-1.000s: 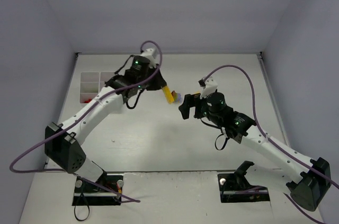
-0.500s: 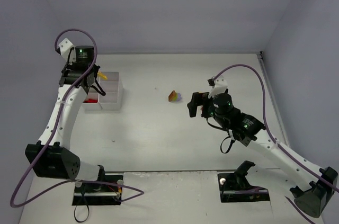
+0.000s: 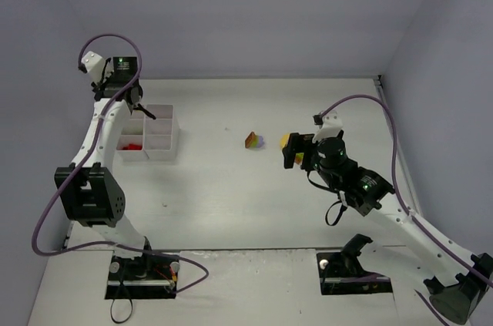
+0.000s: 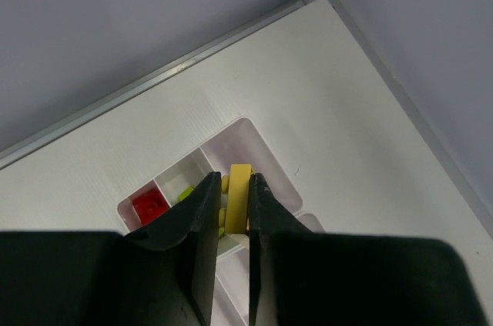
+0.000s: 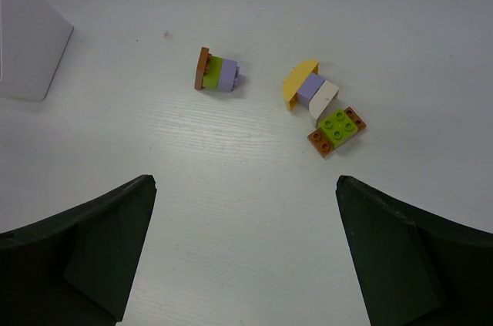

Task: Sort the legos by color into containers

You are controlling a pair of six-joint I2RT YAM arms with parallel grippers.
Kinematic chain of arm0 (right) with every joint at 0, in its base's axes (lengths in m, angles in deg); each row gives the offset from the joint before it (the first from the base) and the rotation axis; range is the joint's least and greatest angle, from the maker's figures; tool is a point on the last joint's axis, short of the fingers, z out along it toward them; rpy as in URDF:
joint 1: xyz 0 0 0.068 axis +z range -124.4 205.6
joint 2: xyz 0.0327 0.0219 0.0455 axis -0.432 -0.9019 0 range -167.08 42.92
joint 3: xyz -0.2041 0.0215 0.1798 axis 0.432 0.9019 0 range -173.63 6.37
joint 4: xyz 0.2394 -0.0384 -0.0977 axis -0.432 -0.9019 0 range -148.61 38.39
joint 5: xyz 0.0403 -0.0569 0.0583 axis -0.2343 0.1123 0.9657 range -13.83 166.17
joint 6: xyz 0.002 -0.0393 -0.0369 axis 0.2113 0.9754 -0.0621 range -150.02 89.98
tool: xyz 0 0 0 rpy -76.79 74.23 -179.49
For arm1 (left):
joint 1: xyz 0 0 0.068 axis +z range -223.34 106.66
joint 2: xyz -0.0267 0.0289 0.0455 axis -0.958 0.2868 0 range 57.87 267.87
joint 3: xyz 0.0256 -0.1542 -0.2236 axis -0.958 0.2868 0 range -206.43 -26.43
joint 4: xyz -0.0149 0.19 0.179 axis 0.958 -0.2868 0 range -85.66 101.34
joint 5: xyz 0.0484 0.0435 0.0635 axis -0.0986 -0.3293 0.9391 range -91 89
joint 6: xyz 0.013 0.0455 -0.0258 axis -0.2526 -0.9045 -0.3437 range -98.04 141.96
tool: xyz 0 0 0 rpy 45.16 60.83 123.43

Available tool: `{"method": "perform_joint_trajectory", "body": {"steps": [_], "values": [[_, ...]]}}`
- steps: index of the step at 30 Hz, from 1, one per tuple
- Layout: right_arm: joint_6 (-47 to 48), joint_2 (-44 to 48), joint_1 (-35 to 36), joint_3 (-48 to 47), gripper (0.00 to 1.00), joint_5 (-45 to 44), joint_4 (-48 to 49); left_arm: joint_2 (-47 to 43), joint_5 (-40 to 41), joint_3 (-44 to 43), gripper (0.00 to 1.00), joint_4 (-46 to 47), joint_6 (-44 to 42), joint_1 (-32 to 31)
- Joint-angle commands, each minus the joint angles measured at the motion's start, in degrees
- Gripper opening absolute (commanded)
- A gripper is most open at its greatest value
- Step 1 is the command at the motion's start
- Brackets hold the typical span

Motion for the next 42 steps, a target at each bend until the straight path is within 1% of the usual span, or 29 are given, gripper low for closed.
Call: {"method": "perform_joint_trajectory", "body": {"steps": [1,3,6,7,8,12,16,17,19,20,21,24,27,29,33,34,36,37,39,40,41,42], "values": [[-0.41,0.75,-0.77,-0.74,1.0,-2.77,1.51,1.84,4.42,-4.09,0.0,2.85,-1.14,0.18],[-0.5,0.75,-1.03,-0.83,1.0,-2.95,1.33,3.16,4.86,-4.8,0.02,2.59,-1.14,0.18],[-0.5,0.75,-1.29,-1.01,1.0,-3.39,1.06,5.27,5.48,-5.51,0.03,3.11,-1.23,0.18],[-0.41,0.84,-1.56,-1.01,1.0,-3.39,0.98,6.24,5.91,-5.94,0.07,3.29,-1.41,0.18],[-0.41,0.84,-1.73,-1.09,1.0,-3.56,0.89,6.77,6.18,-6.21,0.07,3.29,-1.41,1.58],[-0.32,0.58,-2.35,-1.1,1.0,-3.48,0.71,8.97,6.62,-6.91,0.08,4.43,-2.11,1.94],[-0.23,0.31,-3.05,-1.18,1.0,-3.21,0.62,10.9,7.32,-7.7,0.19,4.43,-2.29,2.12],[-0.32,0.14,-3.23,-1.18,1.0,-3.21,0.54,11.08,7.32,-7.97,0.26,4.43,-2.29,2.12],[-0.14,-0.04,-3.4,-1.27,1.0,-3.04,0.54,11.25,7.15,-8.14,0.33,4.78,-2.55,2.12],[-0.14,-0.21,-3.66,-1.27,1.0,-2.95,0.54,11.52,6.97,-8.23,0.38,4.87,-2.73,2.12],[-0.23,-0.48,-3.75,-1.27,1.0,-2.69,0.54,11.61,6.62,-8.41,0.41,4.96,-2.81,2.12],[-0.32,-1.27,-4.19,-1.45,1.0,-2.07,0.53,11.7,6.18,-8.5,0.47,5.05,-2.9,2.12],[-0.41,-2.15,-4.46,-1.8,1.0,-1.54,0.53,10.73,4.87,-8.15,0.49,5.05,-3.16,2.12],[-0.06,-3.02,-4.72,-2.15,0.98,-0.84,0.53,9.24,3.9,-7.79,0.49,5.48,-3.87,2.03],[0.38,-5.83,-5.34,-3.29,0.91,1.26,0.53,4.5,-1.45,-5.08,0.5,6.98,-7.72,1.59],[0.56,-7.14,-5.34,-3.64,0.87,1.53,0.62,1.96,-4.77,-2.98,0.5,7.68,-8.78,1.33],[1.0,-8.64,-5.42,-4.61,0.82,1.8,0.62,-0.77,-7.87,-0.77,0.5,9.26,-11.67,1.06],[1.43,-10.13,-5.51,-4.96,0.78,1.88,0.54,-3.57,-12.14,1.59,0.5,9.96,-12.82,-0.94],[2.05,-11.72,-6.21,-5.84,0.76,1.97,0.54,-6.13,-16.56,3.71,0.5,11.29,-15.98,-2.09],[2.31,-13.47,-7.35,-6.1,0.76,2.58,0.62,-8.58,-18.41,4.85,0.5,11.81,-16.96,-3.84],[2.58,-14.18,-8.14,-6.37,0.75,3.2,0.54,-9.57,-22.78,6.95,0.51,12.69,-18.27,-4.9],[2.41,-15.76,-8.93,-6.72,0.75,5.03,0.54,-11.23,-24.74,7.67,0.52,12.52,-20.46,-5.96]]}}
